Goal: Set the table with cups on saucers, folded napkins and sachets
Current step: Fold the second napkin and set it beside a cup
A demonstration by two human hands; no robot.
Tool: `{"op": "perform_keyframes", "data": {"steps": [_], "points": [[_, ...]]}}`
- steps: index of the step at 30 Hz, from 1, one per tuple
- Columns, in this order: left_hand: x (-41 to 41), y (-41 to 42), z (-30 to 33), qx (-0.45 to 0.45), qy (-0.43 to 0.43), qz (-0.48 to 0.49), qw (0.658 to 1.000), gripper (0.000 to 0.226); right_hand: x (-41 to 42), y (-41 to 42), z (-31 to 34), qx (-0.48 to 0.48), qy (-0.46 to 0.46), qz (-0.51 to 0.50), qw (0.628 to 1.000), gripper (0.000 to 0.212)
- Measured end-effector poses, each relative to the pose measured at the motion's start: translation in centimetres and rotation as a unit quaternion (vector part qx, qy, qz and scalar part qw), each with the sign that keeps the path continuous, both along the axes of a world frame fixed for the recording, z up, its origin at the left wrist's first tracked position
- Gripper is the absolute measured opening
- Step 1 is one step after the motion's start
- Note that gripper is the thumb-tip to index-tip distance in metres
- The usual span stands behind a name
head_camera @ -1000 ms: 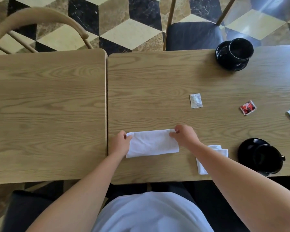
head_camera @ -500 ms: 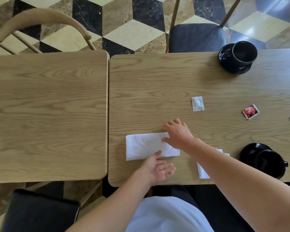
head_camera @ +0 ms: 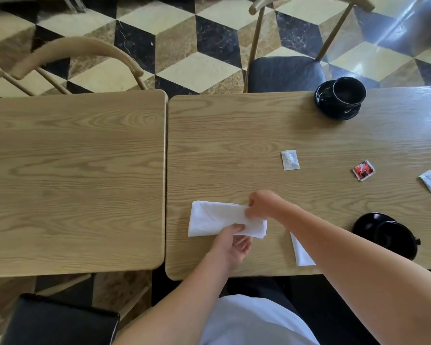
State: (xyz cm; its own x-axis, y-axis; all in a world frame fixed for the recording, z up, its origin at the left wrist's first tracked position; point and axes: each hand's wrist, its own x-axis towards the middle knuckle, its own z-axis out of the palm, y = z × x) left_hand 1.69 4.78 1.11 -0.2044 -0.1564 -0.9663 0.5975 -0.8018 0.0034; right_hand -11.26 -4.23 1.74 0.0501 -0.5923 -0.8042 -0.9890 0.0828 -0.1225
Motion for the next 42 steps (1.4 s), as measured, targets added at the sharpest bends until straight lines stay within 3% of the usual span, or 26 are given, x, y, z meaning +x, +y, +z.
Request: {"op": "perform_keyframes", "data": {"steps": [5, 8, 10, 13, 18, 21, 23, 26, 28, 31, 35, 38, 42], "points": [[2.5, -1.1, 2.1, -0.137, 0.001, -0.046, 0.99, 0.027, -0.1, -0.1, 1.8, 0.119, -0.061, -0.175, 0.975, 0.018], [3.9, -3.2, 3.2, -0.157, -0.016, -0.081, 0.984, 0.034, -1.1, 0.1, 2.4, 0.156, -0.166, -0.361, 0.904, 0.037], [4.4, -4.9, 4.0, -0.188, -0.023, -0.1, 0.977, 0.043, -1.6, 0.1, 3.1, 0.194, -0.231, -0.433, 0.849, 0.041], [5.0, -7.3, 4.3, -0.259, -0.077, -0.143, 0.952, 0.041, -1.2, -0.6, 3.8, 0.148, -0.311, -0.461, 0.818, 0.032], [6.3, -10.0, 4.2, -0.337, -0.141, -0.127, 0.922, 0.026, 0.0, -1.8, 5.1, 0.001, -0.47, -0.45, 0.76, 0.028], [7.1, -9.3, 3.1, -0.353, -0.242, -0.156, 0.89, 0.012, 0.6, -0.9, 4.2, -0.009, -0.47, -0.447, 0.761, 0.029], [7.3, -8.1, 1.5, -0.324, -0.303, -0.196, 0.875, 0.012, 1.1, 0.2, 3.0, 0.01, -0.416, -0.464, 0.782, 0.021], [7.3, -6.0, -0.2, -0.215, -0.319, -0.241, 0.891, 0.031, 1.3, 2.0, 1.3, 0.058, -0.31, -0.456, 0.832, 0.004], [7.3, -4.8, -0.9, -0.178, -0.33, -0.268, 0.888, 0.034, 1.2, 3.1, 0.3, 0.079, -0.286, -0.456, 0.839, 0.007], [7.0, -3.3, -1.1, -0.165, -0.302, -0.258, 0.903, 0.028, 1.2, 4.3, -0.5, 0.082, -0.265, -0.466, 0.84, 0.019], [7.0, -1.7, -1.1, -0.173, -0.242, -0.314, 0.902, 0.043, 0.7, 5.0, -1.2, 0.111, -0.214, -0.483, 0.842, 0.049], [7.4, -0.8, -1.8, -0.171, -0.19, -0.373, 0.892, 0.048, 0.5, 5.3, -1.9, 0.131, -0.208, -0.481, 0.841, 0.042], [7.3, -0.6, -2.6, -0.139, -0.169, -0.328, 0.919, 0.033, 0.9, 6.0, -2.3, 0.178, -0.235, -0.522, 0.8, 0.027]]}}
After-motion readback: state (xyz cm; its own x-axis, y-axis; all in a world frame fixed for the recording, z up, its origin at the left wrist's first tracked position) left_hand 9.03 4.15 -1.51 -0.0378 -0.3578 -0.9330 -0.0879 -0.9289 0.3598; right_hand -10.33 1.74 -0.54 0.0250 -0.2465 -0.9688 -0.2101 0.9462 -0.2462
